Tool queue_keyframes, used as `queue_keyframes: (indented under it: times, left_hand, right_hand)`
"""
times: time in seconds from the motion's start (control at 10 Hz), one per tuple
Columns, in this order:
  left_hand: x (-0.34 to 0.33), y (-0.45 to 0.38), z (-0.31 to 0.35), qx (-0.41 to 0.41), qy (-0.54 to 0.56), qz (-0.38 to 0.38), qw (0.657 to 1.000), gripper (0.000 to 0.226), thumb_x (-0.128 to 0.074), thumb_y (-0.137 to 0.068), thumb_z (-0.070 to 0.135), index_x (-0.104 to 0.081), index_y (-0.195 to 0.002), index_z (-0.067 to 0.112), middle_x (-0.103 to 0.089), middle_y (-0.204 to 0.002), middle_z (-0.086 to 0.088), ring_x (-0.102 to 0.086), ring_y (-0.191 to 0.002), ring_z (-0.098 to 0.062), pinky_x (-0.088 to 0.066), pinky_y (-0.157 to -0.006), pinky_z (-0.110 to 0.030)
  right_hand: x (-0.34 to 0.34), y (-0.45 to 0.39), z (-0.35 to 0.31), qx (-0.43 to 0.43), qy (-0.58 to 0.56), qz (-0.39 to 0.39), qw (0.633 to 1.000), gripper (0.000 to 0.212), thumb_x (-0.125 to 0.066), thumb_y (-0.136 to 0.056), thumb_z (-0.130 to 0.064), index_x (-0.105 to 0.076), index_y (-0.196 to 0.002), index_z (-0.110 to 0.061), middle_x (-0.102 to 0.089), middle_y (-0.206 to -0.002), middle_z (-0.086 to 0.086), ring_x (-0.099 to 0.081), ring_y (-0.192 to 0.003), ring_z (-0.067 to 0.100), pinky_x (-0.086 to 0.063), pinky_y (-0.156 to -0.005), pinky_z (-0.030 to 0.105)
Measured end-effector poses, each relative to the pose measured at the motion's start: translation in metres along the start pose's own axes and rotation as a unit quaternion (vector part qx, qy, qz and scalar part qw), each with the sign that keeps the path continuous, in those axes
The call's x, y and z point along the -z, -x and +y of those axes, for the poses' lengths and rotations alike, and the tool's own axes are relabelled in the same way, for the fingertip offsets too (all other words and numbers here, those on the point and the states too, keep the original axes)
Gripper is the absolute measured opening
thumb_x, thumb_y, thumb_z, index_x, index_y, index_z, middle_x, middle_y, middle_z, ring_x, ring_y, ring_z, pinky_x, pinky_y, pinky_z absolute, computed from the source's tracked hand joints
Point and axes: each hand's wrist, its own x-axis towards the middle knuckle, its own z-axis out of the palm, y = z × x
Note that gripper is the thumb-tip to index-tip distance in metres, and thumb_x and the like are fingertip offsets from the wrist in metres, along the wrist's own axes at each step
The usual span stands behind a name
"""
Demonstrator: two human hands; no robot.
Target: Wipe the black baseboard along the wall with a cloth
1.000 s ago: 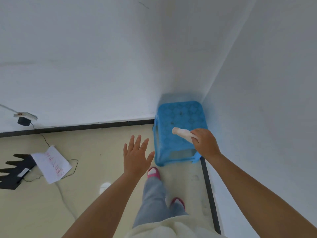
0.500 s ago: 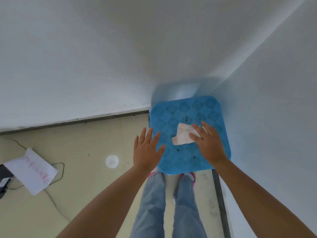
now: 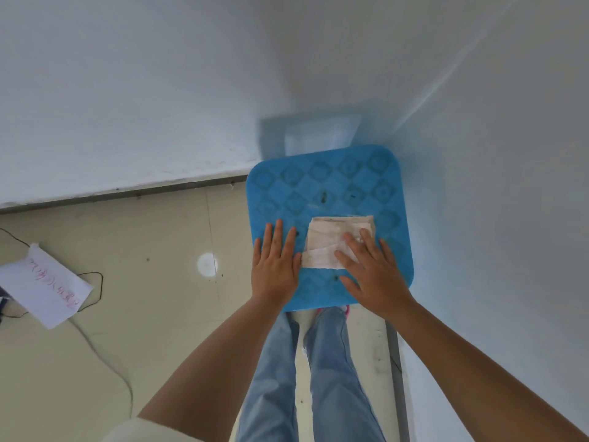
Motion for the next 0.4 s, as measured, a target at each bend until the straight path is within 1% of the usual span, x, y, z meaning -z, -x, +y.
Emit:
queue_keyframes:
  times: [0.1,0.2,0.3,0.4]
  left_hand:
    - [-0.006,-0.001,-0.001,0.001,0.010,0.010,1.000,0.051,-0.024,-0.098,0.035,0.004,-0.140,0.027,0.005,-0.154,-0.003,0.021,-0.135,-0.014,0.019,-0.108,-0.029]
    - [-0.003,0.001,0.000,0.004,-0.001,0.010,1.000,0.052,-0.022,-0.097,0.036,0.001,-0.142,0.026,0.007,-0.154,-0.003,0.019,-0.138,-0.016,0.018,-0.109,-0.030]
    - [0.023,0.003,0.007,0.017,-0.004,0.024,1.000,0.051,-0.021,-0.097,0.035,-0.001,-0.144,0.025,0.007,-0.154,-0.003,0.013,-0.141,-0.020,0.015,-0.111,-0.032]
    - [0.066,0.005,0.020,-0.005,0.000,0.084,0.996,0.050,-0.022,-0.098,0.035,-0.003,-0.144,0.026,0.007,-0.154,-0.002,0.013,-0.141,-0.020,0.011,-0.112,-0.034]
  right_hand:
    - [0.000,-0.001,-0.002,-0.008,0.010,0.006,1.000,0.047,-0.087,-0.056,-0.024,-0.071,-0.099,-0.010,-0.063,-0.117,0.017,-0.056,-0.108,0.044,-0.041,-0.082,0.065]
    - [0.005,-0.003,-0.005,-0.011,0.030,0.013,0.999,0.045,-0.088,-0.053,-0.026,-0.073,-0.093,-0.011,-0.066,-0.112,0.016,-0.059,-0.105,0.042,-0.041,-0.080,0.066]
    - [0.022,-0.012,-0.011,-0.015,0.031,0.036,0.999,0.042,-0.088,-0.053,-0.024,-0.073,-0.090,-0.010,-0.067,-0.108,0.017,-0.060,-0.103,0.043,-0.040,-0.079,0.068]
    - [0.054,-0.030,-0.025,-0.048,0.015,0.070,0.996,0.044,-0.086,-0.057,-0.020,-0.071,-0.096,-0.005,-0.065,-0.111,0.020,-0.057,-0.106,0.045,-0.036,-0.081,0.070]
